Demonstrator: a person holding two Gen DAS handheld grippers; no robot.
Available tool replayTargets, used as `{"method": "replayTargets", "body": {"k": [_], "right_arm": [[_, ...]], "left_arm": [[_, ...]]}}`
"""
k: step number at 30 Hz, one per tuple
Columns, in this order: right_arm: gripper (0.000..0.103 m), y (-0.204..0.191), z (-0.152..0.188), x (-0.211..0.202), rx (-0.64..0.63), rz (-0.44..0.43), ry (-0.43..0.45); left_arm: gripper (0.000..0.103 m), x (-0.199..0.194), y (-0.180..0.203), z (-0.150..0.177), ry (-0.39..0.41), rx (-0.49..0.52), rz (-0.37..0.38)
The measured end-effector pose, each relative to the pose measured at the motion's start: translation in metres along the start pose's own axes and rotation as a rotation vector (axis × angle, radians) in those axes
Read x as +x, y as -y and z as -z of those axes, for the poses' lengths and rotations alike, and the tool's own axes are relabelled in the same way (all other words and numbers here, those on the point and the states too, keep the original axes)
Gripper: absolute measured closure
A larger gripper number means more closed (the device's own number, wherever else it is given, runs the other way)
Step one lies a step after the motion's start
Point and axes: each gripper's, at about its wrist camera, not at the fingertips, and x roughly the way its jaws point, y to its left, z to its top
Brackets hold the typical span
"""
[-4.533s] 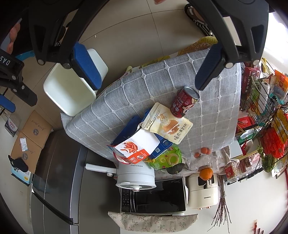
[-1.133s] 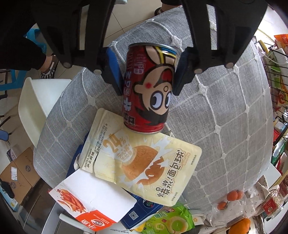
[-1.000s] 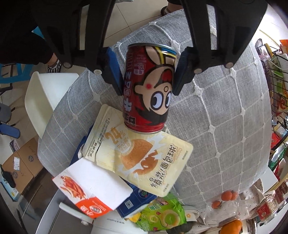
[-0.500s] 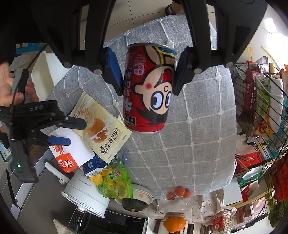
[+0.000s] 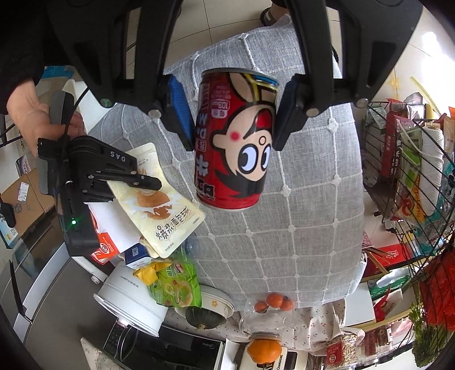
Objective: Collect trash
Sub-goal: 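Grasp the cream snack pouch with the right gripper and lift it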
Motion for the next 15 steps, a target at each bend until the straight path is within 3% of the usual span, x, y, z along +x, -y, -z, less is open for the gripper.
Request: {"method": "replayTargets", "body": {"k": [3,10,15], "right_arm": [[0.096,0.004,0.001,-0.021,0.034,-0.019,0.043],[0.097,0.019,0.013,-0.078,0.116,-0.065,0.12],[0.097,0.044,0.052,-0.128,0.192,-0.032,0.163]], "left_arm": [[0.047,-0.005,0.002,-0.001,0.017,-0.006,0.006],[0.047,-0.014,0.023,0.0,0.047,0.012,0.039],[0.047,-0.017,0.059,0.001,0.057,0.067,0.082]]}}
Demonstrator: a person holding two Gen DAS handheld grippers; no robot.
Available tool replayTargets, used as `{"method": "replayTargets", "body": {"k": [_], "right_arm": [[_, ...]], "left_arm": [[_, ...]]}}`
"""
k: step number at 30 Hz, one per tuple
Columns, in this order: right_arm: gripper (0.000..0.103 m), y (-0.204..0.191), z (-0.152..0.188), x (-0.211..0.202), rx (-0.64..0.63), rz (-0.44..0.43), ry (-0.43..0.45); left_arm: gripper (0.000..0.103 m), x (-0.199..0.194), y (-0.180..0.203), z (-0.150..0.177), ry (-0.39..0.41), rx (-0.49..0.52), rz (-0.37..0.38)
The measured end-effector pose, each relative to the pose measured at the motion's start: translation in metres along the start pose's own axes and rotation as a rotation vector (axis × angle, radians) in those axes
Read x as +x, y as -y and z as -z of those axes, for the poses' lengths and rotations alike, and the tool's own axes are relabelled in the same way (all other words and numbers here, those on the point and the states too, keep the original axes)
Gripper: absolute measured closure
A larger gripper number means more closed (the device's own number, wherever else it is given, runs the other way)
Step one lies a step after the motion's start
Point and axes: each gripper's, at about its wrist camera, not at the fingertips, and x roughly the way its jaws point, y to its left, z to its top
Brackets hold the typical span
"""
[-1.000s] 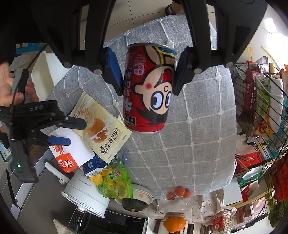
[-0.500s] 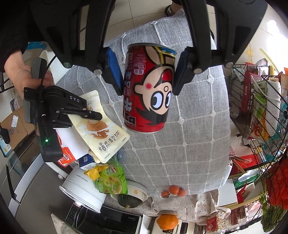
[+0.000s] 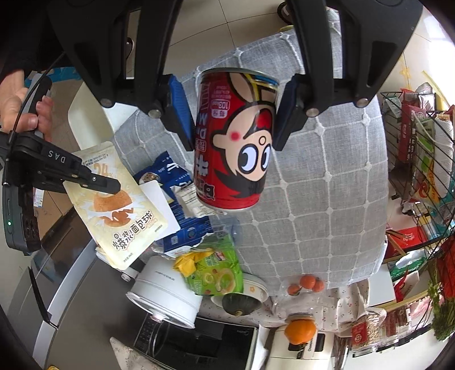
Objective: Collect trash
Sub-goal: 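Grasp the cream snack pouch with the right gripper and lift it, then carry the pouch over the white bin and open the right gripper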
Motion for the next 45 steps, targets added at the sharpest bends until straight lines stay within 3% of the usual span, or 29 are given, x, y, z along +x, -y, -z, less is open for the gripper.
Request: {"method": "replayTargets", "body": {"k": [6,14,17,22,27,31,34,36,45], "right_arm": [[0.097,0.06,0.043,-0.056,0.126,0.057,0.053],[0.097,0.139,0.097,-0.098,0.319,0.157,0.014],[0.097,0.167,0.125,-0.098,0.378,0.187,-0.043],[0.097,0.215,0.176,-0.068,0.499,0.2,-0.221],[0.096,0.241,0.215,-0.032,0.608,0.156,-0.369],[0.093,0.258,0.23,-0.018,0.683,0.13,-0.424],[0.072,0.268,0.235,-0.022,0.694,0.156,-0.439],[0.043,0.274,0.234,-0.029,0.691,0.192,-0.426],[0.035,0.288,0.24,-0.081,0.683,0.269,-0.334]], "left_arm": [[0.047,0.009,0.059,0.001,-0.007,0.085,0.08],[0.047,0.04,0.14,0.012,-0.061,0.214,0.174],[0.047,0.056,0.169,0.025,-0.093,0.263,0.193],[0.047,0.081,0.212,0.049,-0.158,0.333,0.237],[0.047,0.1,0.24,0.063,-0.197,0.392,0.243],[0.047,0.111,0.252,0.066,-0.215,0.408,0.249],[0.047,0.116,0.261,0.066,-0.222,0.42,0.258],[0.047,0.12,0.264,0.065,-0.23,0.429,0.268],[0.047,0.146,0.304,0.073,-0.255,0.49,0.31]]}}
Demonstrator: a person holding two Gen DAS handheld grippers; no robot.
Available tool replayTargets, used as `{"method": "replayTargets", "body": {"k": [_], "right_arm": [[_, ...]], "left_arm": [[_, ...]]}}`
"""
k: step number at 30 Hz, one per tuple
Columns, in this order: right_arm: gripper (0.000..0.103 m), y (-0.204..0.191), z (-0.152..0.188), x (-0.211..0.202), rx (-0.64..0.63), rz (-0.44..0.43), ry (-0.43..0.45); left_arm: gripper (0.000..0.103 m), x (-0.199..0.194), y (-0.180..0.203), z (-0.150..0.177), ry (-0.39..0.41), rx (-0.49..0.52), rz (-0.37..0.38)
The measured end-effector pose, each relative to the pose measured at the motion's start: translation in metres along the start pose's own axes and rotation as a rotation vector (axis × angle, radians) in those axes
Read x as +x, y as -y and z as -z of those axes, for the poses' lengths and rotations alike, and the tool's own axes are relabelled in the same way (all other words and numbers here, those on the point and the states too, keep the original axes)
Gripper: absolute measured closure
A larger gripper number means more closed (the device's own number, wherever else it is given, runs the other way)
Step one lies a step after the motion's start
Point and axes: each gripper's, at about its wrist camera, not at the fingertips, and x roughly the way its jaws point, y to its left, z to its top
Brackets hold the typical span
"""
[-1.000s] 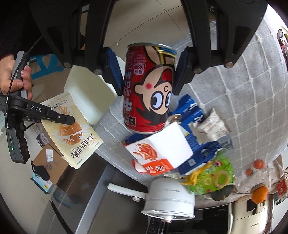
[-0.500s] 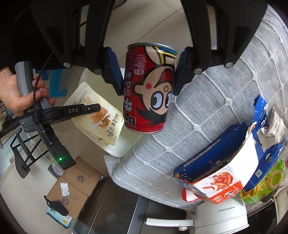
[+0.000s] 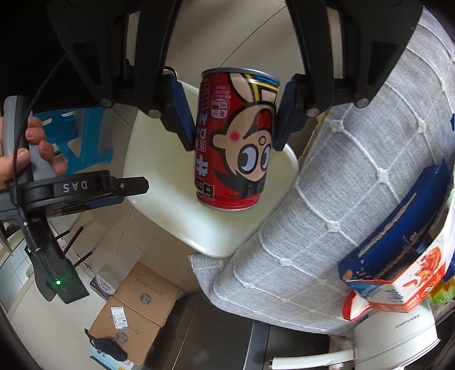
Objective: Collect trash
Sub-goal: 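Carry the pouch over the white bin and open the right gripper, then lower the red can into the white bin and open the left gripper, then grasp the torn brown cardboard piece with the left gripper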
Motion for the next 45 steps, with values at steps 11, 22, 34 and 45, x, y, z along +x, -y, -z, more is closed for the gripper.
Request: {"method": "replayTargets", "body": {"k": [11,22,34,45], "right_arm": [[0.032,0.045,0.02,-0.018,0.031,0.054,0.042],[0.026,0.04,0.017,-0.035,0.033,0.028,0.116],[0.02,-0.011,0.007,-0.056,-0.015,0.004,0.193],[0.02,-0.077,-0.004,-0.053,-0.082,-0.034,0.197]], "left_arm": [[0.047,0.044,0.022,-0.009,-0.037,0.045,-0.028],[0.016,0.009,0.006,-0.011,0.043,0.023,-0.127],[0.006,-0.049,-0.058,0.007,0.109,-0.077,-0.291],[0.005,-0.074,-0.122,0.006,0.152,-0.153,-0.417]]}}
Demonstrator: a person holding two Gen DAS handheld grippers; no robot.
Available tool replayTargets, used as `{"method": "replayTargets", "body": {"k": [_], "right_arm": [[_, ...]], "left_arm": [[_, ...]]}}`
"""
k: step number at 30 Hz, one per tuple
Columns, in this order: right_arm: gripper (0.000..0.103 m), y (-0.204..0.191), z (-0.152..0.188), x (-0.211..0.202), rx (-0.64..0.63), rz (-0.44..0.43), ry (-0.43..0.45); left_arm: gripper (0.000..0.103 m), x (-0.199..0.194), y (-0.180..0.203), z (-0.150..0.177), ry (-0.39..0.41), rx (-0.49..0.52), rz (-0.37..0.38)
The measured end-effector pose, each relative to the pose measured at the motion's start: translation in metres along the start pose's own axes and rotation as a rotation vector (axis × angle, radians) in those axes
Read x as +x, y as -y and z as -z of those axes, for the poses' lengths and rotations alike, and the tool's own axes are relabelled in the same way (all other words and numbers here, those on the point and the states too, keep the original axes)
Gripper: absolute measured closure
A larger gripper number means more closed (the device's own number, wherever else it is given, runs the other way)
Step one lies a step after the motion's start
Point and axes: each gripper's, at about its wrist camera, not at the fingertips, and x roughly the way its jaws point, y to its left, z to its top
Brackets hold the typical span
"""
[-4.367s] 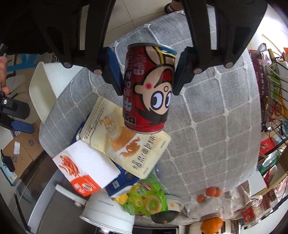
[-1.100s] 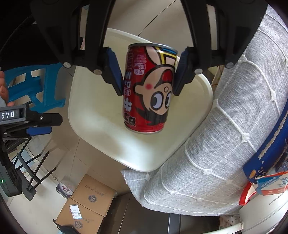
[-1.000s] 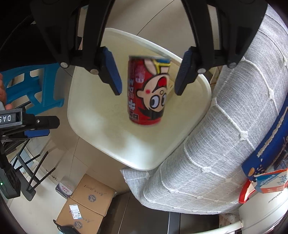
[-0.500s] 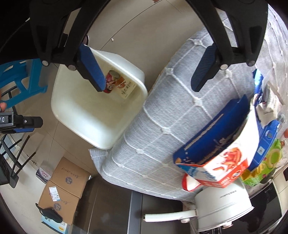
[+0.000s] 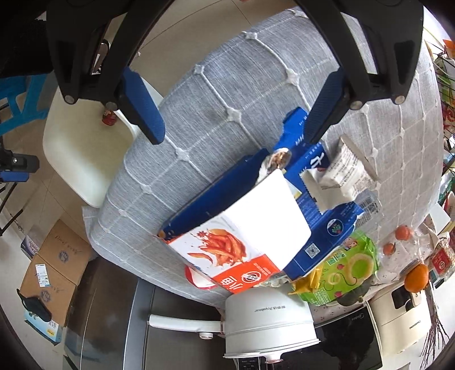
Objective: Collect trash
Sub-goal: 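Grasp the torn brown cardboard piece with the left gripper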
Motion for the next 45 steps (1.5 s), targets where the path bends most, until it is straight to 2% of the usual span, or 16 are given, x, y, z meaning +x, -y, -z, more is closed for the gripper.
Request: {"method": "replayTargets", "body": {"k": [8,10,12,14,17,21,26,33,39,45], "right_arm": [[0.019,-0.015,-0.005,0.004,-0.014,0.014,0.005],[0.019,-0.015,-0.007,0.007,-0.014,0.018,-0.001],[0.019,-0.014,-0.009,0.009,-0.015,0.027,-0.007],[0.019,-0.013,-0.011,0.011,-0.015,0.039,-0.012],[0.019,-0.014,-0.014,0.014,-0.014,0.045,-0.016],[0.019,-0.021,-0.017,0.016,-0.023,0.042,-0.01],[0.019,-0.038,-0.02,0.017,-0.033,0.02,-0.001],[0.019,-0.07,-0.025,0.026,-0.049,-0.019,-0.005],[0.019,-0.109,-0.031,0.033,-0.06,-0.082,0.015],[0.02,-0.16,-0.04,0.043,-0.063,-0.235,0.049]], "left_arm": [[0.008,0.025,0.014,-0.035,0.136,0.111,-0.107],[0.018,0.037,0.018,-0.039,0.143,0.133,-0.133],[0.043,0.045,0.02,-0.04,0.145,0.148,-0.146],[0.054,0.047,0.021,-0.041,0.153,0.151,-0.161],[0.071,0.031,0.02,-0.043,0.225,0.153,-0.172],[0.093,0.003,0.002,-0.049,0.287,0.08,-0.151],[0.102,-0.025,-0.032,-0.05,0.288,-0.051,-0.086],[0.102,-0.056,-0.083,-0.035,0.245,-0.244,0.023],[0.102,-0.087,-0.112,-0.013,0.26,-0.289,0.012],[0.102,-0.098,-0.145,0.006,0.242,-0.345,-0.012]]}}
